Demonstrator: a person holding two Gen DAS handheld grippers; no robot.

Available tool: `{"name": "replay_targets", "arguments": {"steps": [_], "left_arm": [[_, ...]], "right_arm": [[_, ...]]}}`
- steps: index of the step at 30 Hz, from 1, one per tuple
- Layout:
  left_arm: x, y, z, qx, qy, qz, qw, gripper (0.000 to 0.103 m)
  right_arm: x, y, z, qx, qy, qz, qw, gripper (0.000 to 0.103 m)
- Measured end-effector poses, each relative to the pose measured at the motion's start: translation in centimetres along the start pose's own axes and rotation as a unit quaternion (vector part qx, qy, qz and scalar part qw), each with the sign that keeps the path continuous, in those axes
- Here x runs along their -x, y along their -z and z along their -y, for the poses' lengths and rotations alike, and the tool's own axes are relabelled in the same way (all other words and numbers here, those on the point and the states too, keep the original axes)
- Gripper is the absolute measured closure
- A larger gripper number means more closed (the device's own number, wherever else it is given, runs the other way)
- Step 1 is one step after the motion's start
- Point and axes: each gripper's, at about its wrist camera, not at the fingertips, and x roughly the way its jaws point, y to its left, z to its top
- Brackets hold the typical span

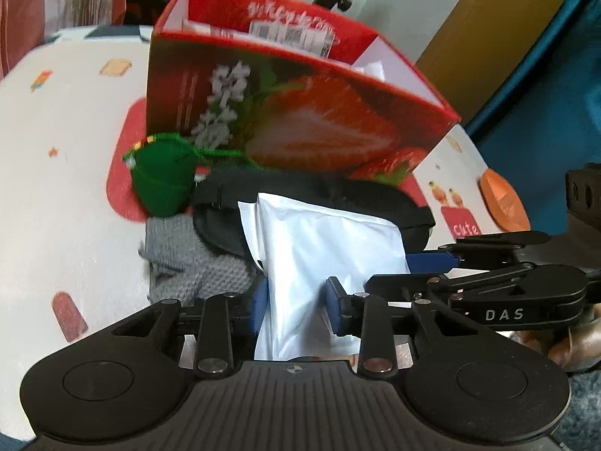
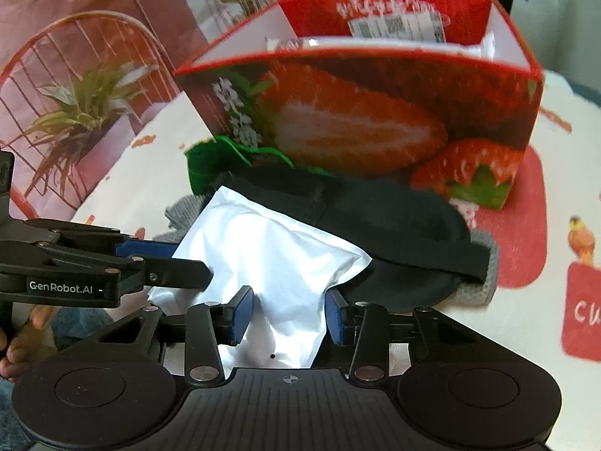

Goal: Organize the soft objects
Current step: 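Lift the white sachet into the red box beside the mask bag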

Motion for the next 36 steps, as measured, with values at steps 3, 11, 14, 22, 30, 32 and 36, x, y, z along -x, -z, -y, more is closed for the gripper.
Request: {"name": "replay_targets", "arguments": {"steps": [3, 11, 14, 22, 30, 32, 36], "left_arm": [[0.6, -0.1, -0.3, 0.012, 0.008, 0.011, 0.9998, 0.068], [4.2, -2.2, 0.6, -0.007, 0.020, 0.074, 0.9970, 0.069], [5.3, -4.1, 1.3, -0.022, 0.020, 0.101, 0.9945, 0.069], [5.2, -9.6, 3.3, -0.063, 0.005, 0.146, 0.9872, 0.068], [1.2, -14.9, 3.0, -0.075, -0.022, 0.139, 0.9872, 0.068], [-0.3, -15.9, 2.7, -0.068, -0.026, 0.126, 0.9893, 0.068], [-2.9, -16.9, 1.6, -0.055, -0.034, 0.097, 0.9932, 0.068]], "right_arm": [[1.0, -0.4, -0.3, 0.010, -0.002, 0.019, 1.000, 0.066], [4.1, -2.6, -0.7, 0.029, -0.009, 0.071, 0.997, 0.069], [5.5, -4.2, -1.1, 0.045, -0.006, 0.096, 0.994, 0.069], [7.5, -9.3, -1.0, 0.090, 0.036, 0.161, 0.982, 0.069], [4.2, -14.8, 0.7, 0.108, 0.083, 0.170, 0.976, 0.069], [2.9, -15.8, 1.3, 0.108, 0.092, 0.161, 0.977, 0.069], [0.2, -17.1, 2.7, 0.097, 0.103, 0.143, 0.980, 0.069]]}}
